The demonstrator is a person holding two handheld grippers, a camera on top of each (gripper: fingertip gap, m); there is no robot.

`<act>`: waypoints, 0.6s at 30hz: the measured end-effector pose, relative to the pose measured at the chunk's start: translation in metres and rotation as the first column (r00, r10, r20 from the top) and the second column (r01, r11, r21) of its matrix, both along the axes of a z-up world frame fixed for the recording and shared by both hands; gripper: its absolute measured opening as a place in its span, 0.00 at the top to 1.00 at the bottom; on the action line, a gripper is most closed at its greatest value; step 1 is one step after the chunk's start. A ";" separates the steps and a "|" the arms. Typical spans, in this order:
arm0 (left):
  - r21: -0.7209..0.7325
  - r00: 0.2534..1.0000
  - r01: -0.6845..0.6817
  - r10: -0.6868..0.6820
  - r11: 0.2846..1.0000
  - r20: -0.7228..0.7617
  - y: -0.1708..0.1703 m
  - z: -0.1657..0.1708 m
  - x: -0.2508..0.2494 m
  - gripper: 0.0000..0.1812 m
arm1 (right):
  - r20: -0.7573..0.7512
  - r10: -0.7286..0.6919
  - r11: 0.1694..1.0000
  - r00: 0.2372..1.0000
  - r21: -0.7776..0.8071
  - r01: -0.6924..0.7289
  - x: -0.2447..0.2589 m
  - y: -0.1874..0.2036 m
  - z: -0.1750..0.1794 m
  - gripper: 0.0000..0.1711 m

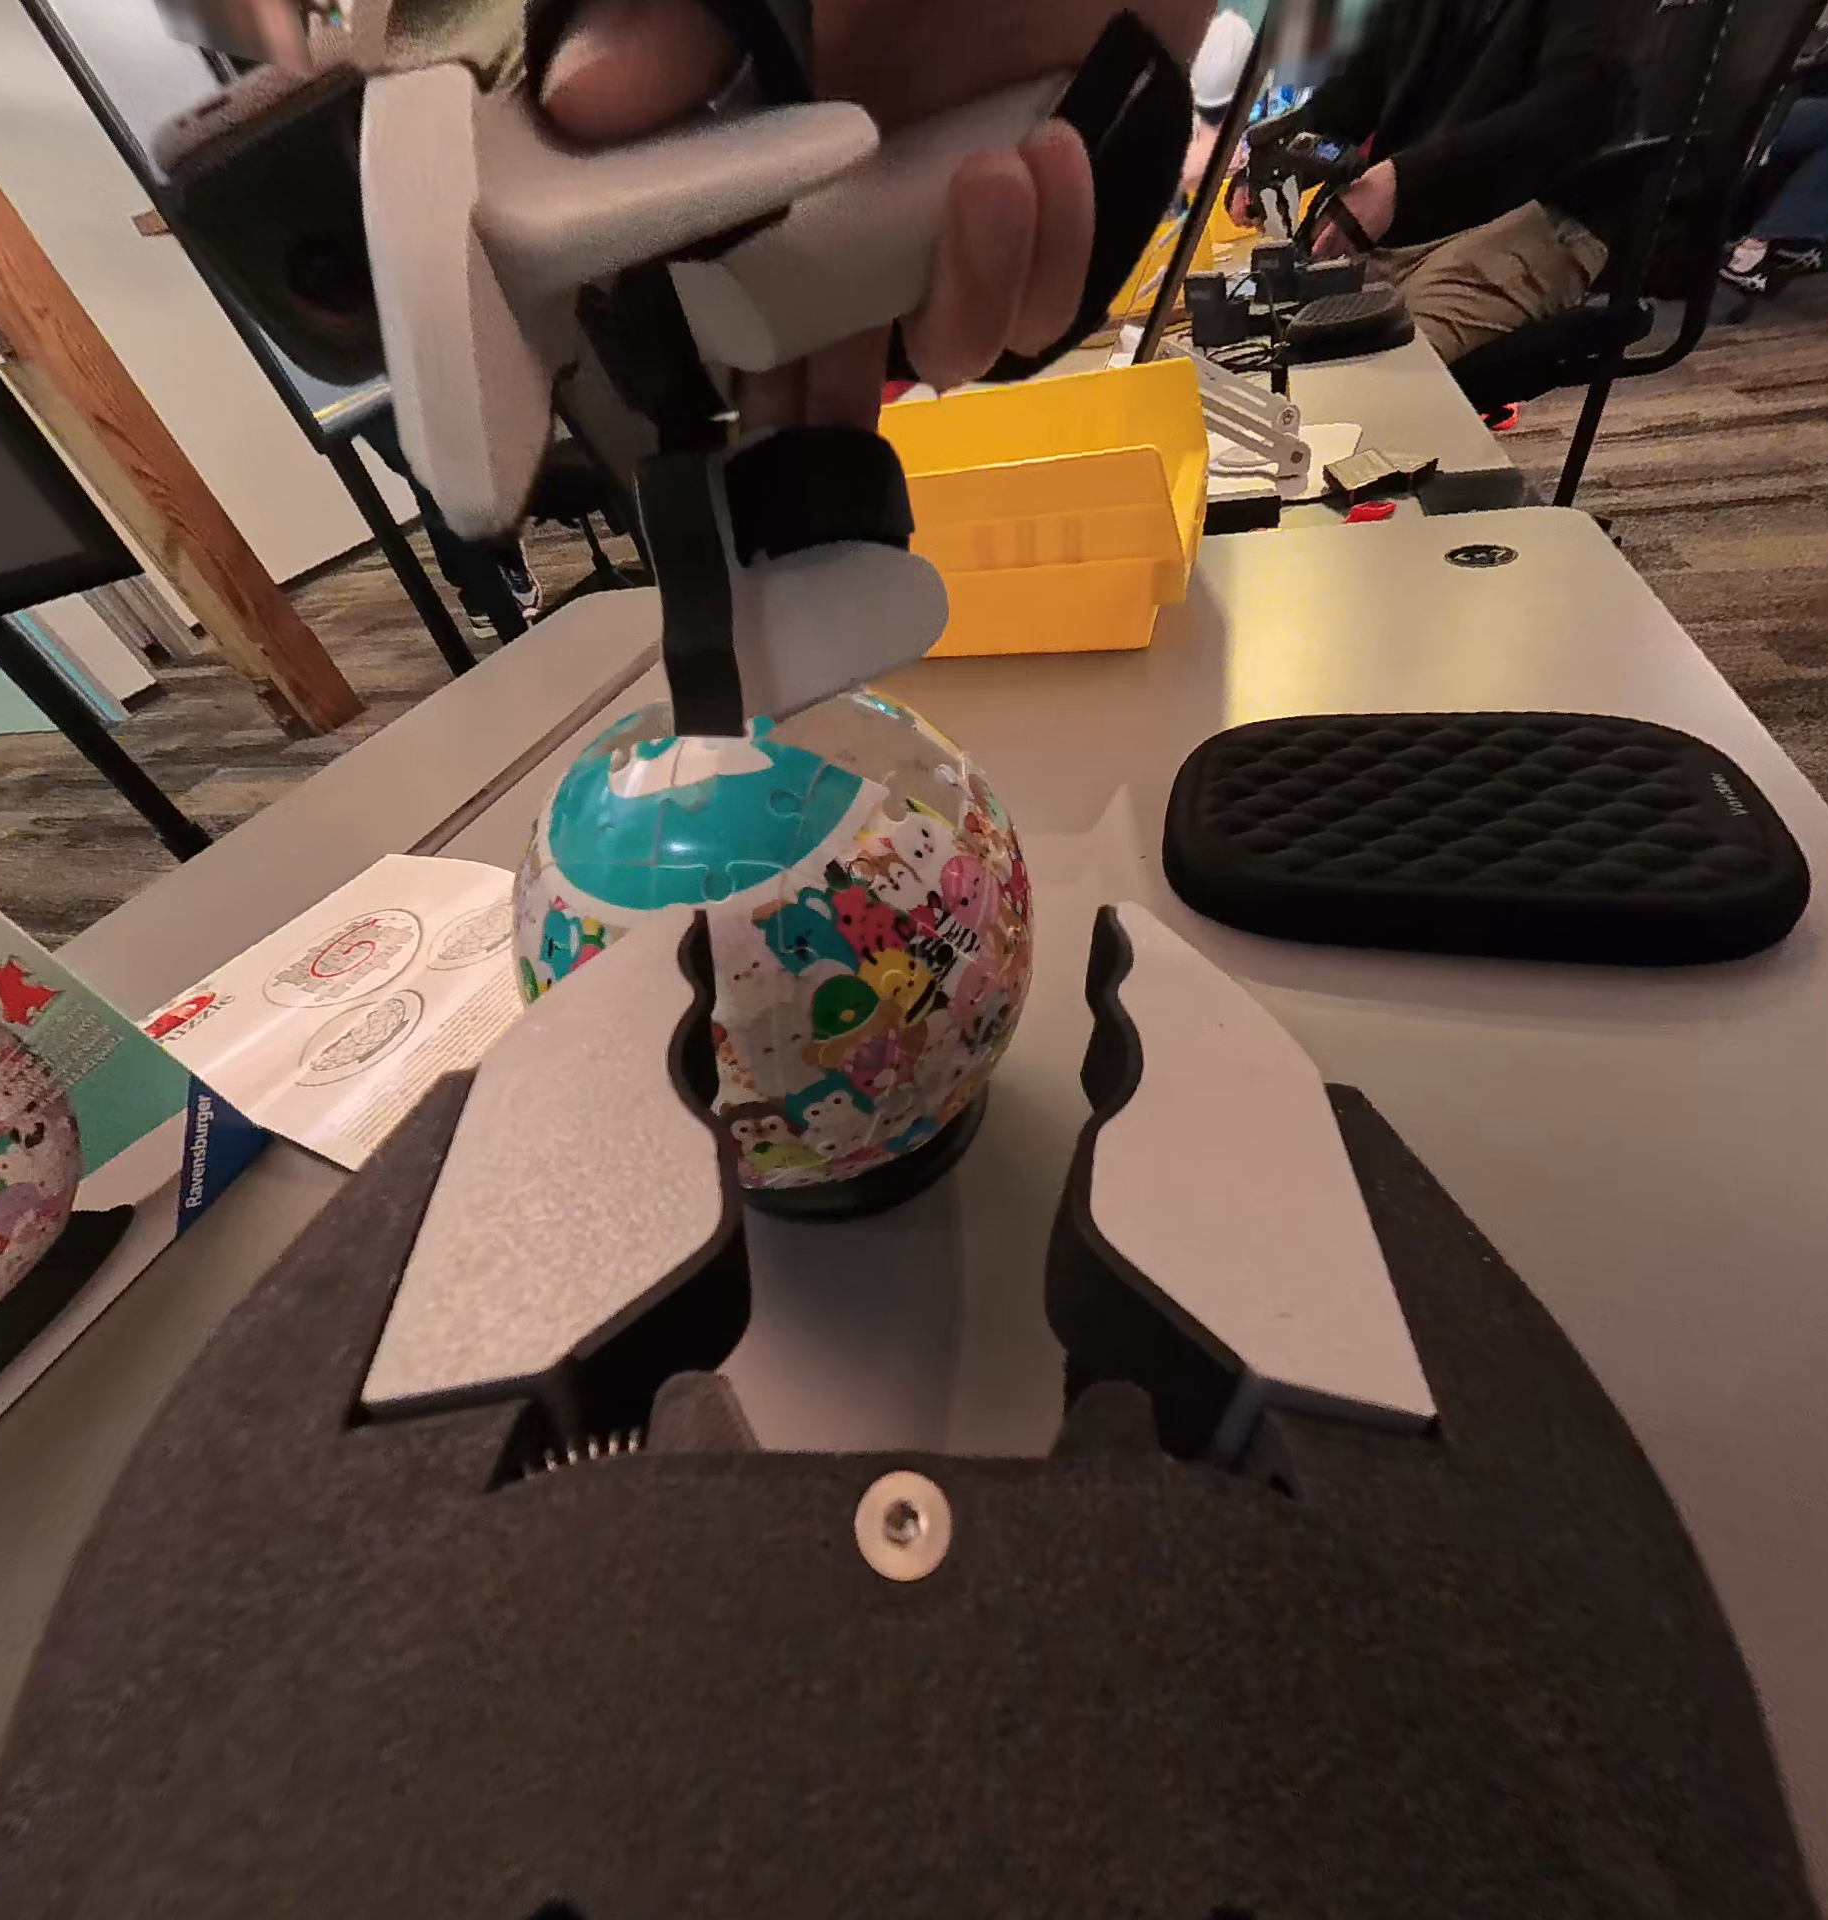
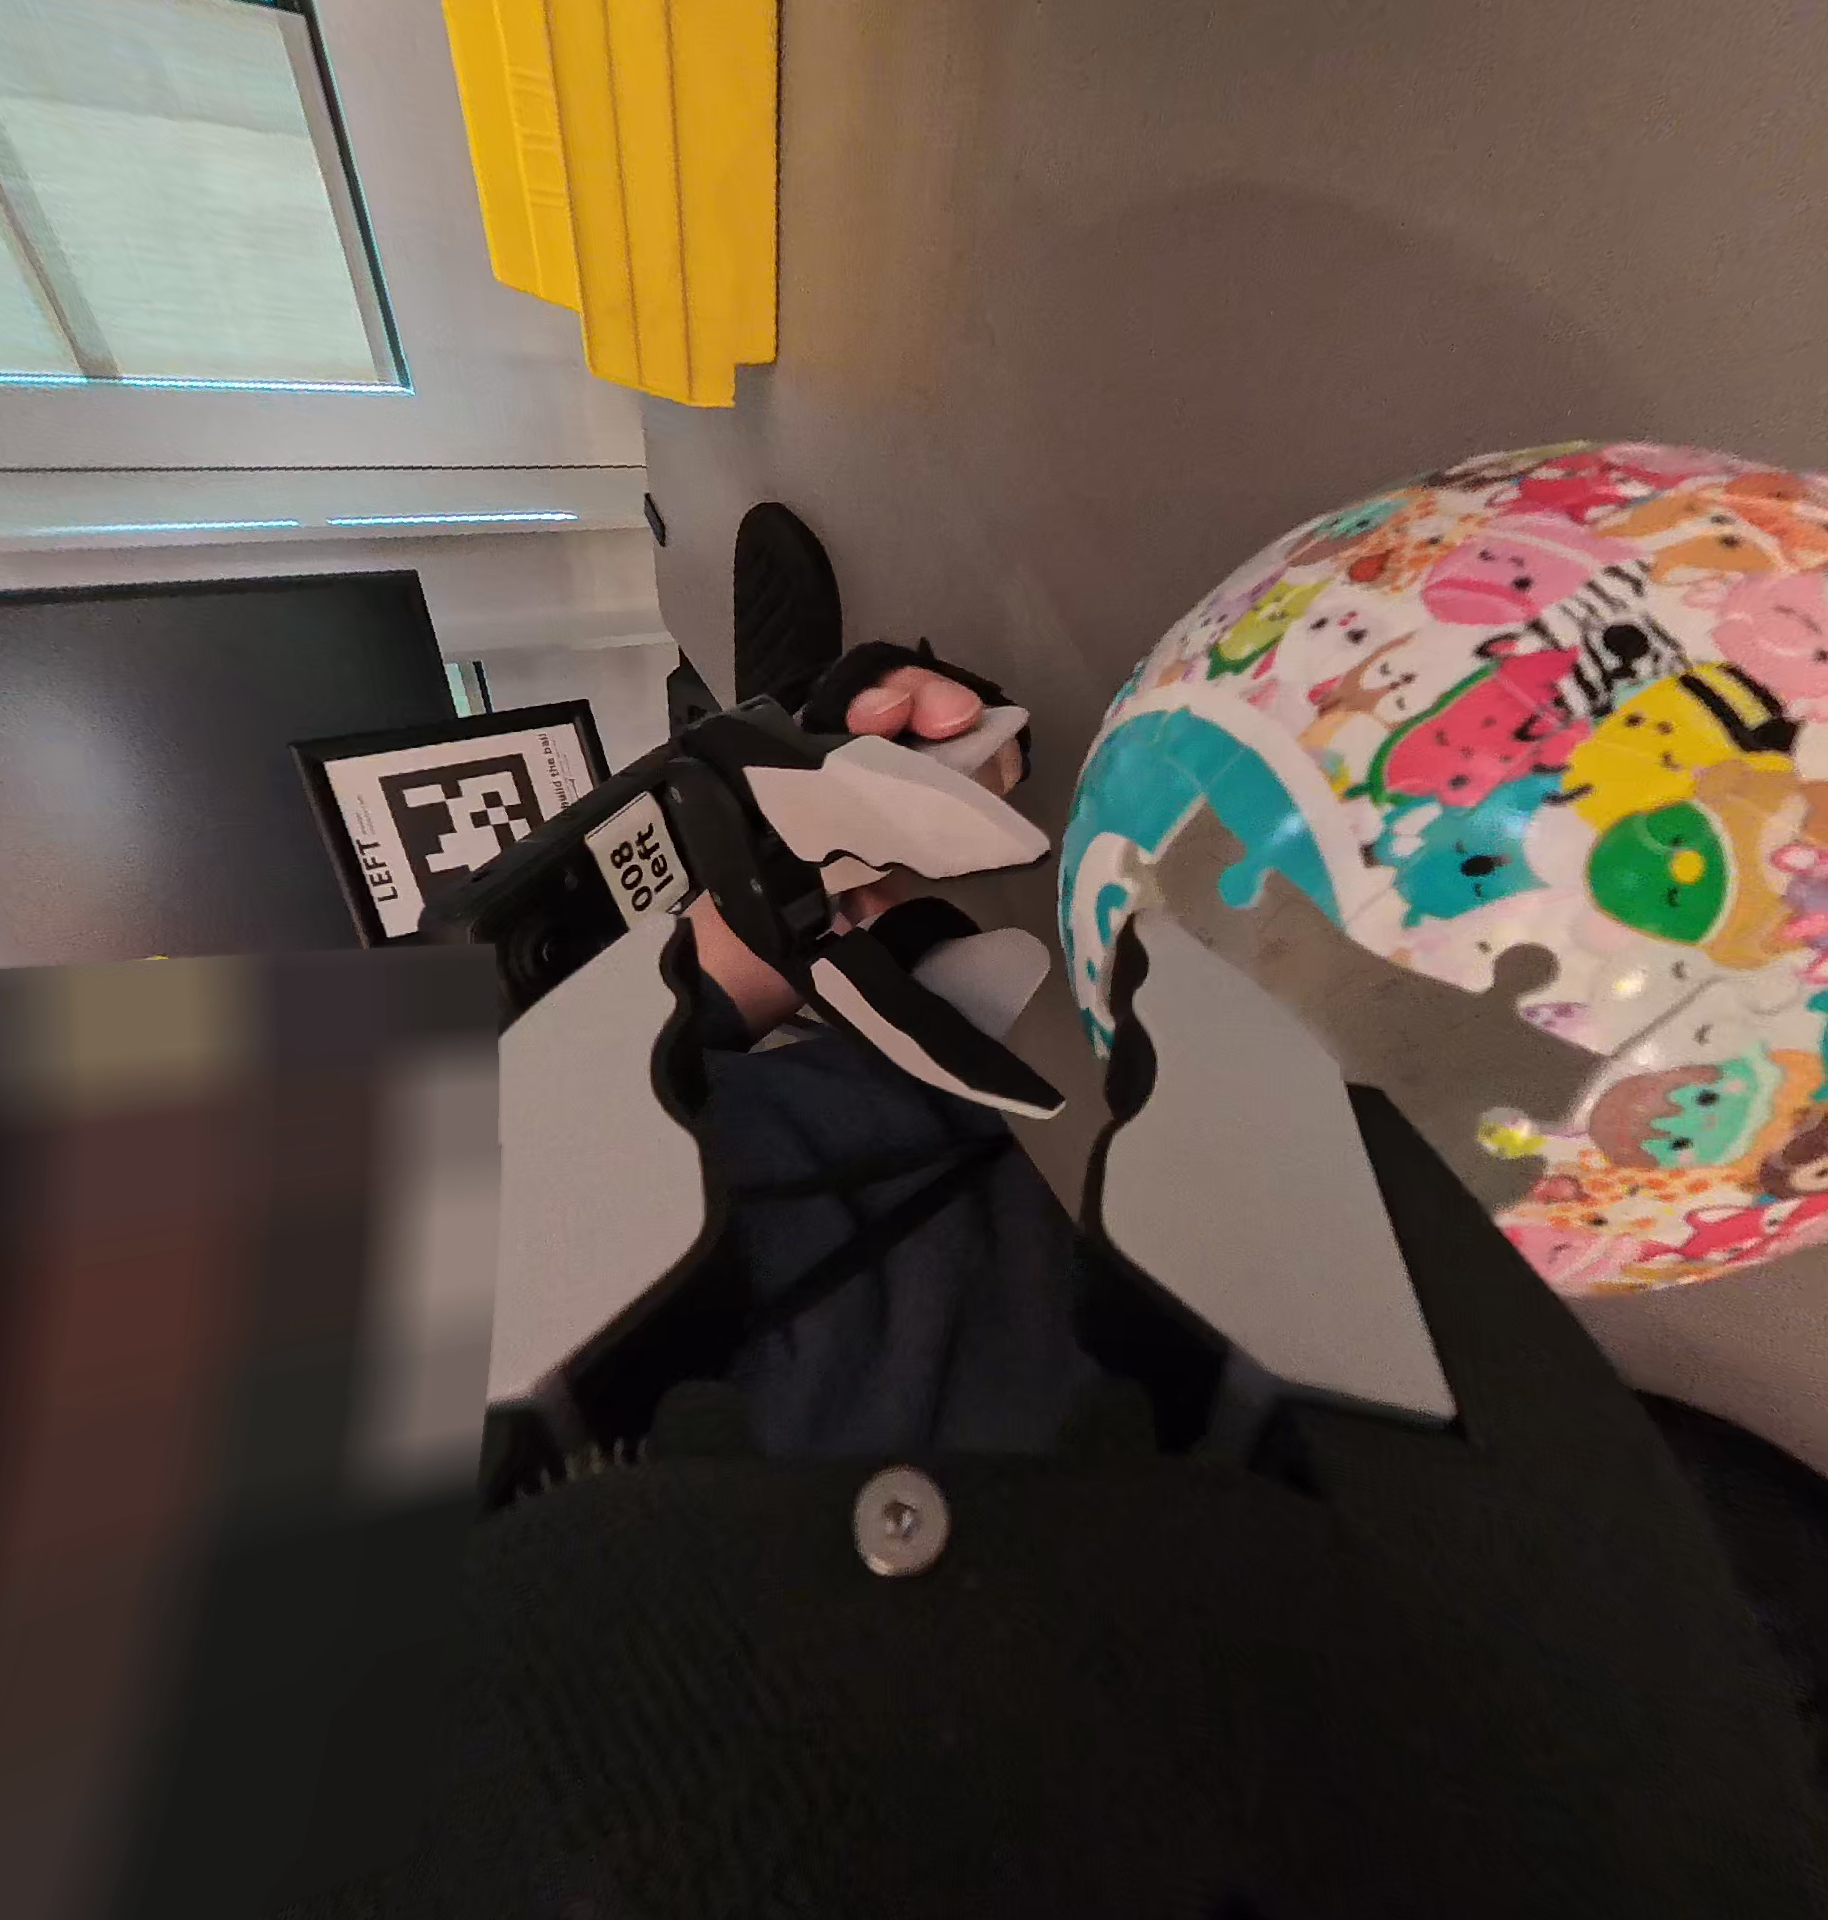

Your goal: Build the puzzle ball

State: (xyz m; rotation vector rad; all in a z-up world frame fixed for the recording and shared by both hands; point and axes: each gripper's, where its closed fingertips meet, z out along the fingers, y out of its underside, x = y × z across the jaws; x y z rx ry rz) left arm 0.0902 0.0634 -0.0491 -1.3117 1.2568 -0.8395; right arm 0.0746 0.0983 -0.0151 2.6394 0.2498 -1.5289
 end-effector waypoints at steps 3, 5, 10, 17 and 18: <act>-0.009 1.000 0.003 -0.002 1.000 0.007 0.000 0.000 0.001 0.62 | -0.020 -0.054 0.996 0.998 -0.076 0.052 -0.003 0.001 0.002 0.54; -0.009 1.000 0.003 -0.003 1.000 0.007 0.001 -0.001 0.002 0.62 | -0.023 -0.092 0.990 0.996 -0.107 0.089 -0.003 0.004 0.002 0.53; -0.009 1.000 0.004 -0.004 1.000 0.012 0.001 0.000 0.002 0.62 | -0.050 -0.169 0.972 0.984 -0.176 0.158 -0.009 0.008 0.000 0.52; -0.010 1.000 -0.001 0.001 1.000 0.012 0.003 0.000 0.001 0.62 | -0.090 -0.252 0.955 0.964 -0.183 0.233 -0.013 0.012 0.001 0.52; -0.011 1.000 0.000 0.000 1.000 0.012 0.003 0.000 0.001 0.62 | -0.092 -0.250 0.955 0.964 -0.188 0.230 -0.013 0.011 0.001 0.52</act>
